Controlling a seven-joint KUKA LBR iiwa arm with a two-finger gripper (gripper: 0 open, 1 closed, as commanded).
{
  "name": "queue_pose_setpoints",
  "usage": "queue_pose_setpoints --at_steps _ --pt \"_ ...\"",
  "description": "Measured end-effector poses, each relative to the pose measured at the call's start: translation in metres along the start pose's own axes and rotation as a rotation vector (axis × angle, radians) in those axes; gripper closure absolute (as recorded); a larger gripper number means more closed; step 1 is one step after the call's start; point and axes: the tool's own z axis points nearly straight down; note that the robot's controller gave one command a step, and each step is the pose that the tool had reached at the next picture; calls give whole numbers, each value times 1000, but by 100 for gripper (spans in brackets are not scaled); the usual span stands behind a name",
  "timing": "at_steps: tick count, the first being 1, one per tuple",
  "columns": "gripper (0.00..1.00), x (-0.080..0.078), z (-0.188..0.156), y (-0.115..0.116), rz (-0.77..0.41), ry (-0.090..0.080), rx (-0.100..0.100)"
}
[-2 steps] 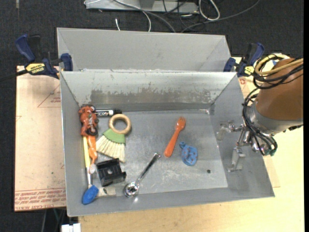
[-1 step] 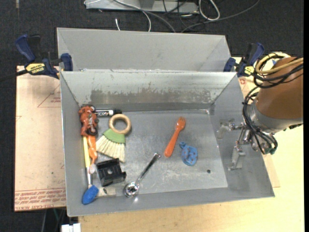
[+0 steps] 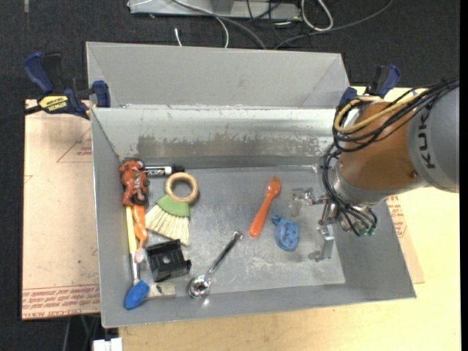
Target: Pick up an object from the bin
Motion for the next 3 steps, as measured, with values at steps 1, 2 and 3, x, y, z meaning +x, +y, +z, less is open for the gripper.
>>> queue_pose_setpoints --at_steps 1,2,3 --pt "0 -7 -25 26 23 -2 2" --pt "0 -9 -22 42 -242 1 -1" --pt "0 -69 42 85 -269 -9 -1"
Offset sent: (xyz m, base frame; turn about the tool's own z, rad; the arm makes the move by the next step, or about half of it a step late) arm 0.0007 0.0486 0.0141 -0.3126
